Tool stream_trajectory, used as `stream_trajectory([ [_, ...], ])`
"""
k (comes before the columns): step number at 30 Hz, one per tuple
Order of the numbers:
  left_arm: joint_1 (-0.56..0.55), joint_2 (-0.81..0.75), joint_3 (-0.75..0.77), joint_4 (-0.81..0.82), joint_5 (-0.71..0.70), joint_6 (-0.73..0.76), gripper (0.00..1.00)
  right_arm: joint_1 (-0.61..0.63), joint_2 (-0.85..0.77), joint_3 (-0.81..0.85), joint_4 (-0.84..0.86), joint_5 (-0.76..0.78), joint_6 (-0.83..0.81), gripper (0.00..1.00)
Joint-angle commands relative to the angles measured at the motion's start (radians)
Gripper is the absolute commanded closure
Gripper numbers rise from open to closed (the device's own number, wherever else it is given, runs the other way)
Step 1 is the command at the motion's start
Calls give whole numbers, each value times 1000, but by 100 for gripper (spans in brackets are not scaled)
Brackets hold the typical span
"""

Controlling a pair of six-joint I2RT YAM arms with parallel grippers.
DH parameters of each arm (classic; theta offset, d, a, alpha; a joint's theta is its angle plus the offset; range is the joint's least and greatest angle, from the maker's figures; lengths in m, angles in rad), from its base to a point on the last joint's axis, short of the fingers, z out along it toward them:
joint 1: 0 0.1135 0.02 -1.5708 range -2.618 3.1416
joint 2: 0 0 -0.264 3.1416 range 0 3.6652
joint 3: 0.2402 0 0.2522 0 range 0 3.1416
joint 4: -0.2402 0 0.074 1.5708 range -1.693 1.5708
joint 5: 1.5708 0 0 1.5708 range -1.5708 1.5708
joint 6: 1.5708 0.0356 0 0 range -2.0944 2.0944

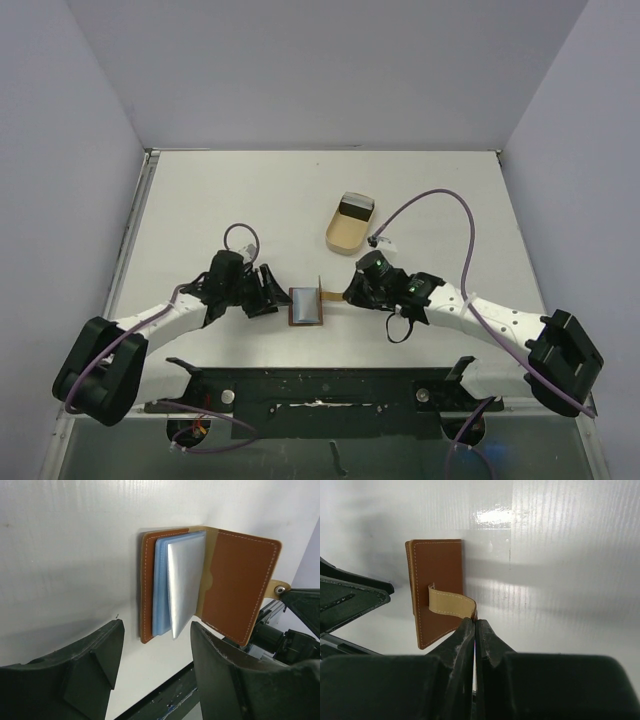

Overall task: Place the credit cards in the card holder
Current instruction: Open the card holder at the center of the board.

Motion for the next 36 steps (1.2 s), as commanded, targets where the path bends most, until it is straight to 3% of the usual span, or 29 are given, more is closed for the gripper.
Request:
stream_trajectory([
  [1,5,47,11,125,63,2,47,-17,-25,-5,2,29,-23,100],
  [18,3,154,6,204,80,6,52,-55,1,-52,-42,68,-33,100],
  [28,-16,211,-34,412,184,-62,53,-54,-22,-85,15,44,-36,100],
  [36,-23,241,-33,449,193,-83,66,-52,-13,-78,10,37,-44,100],
])
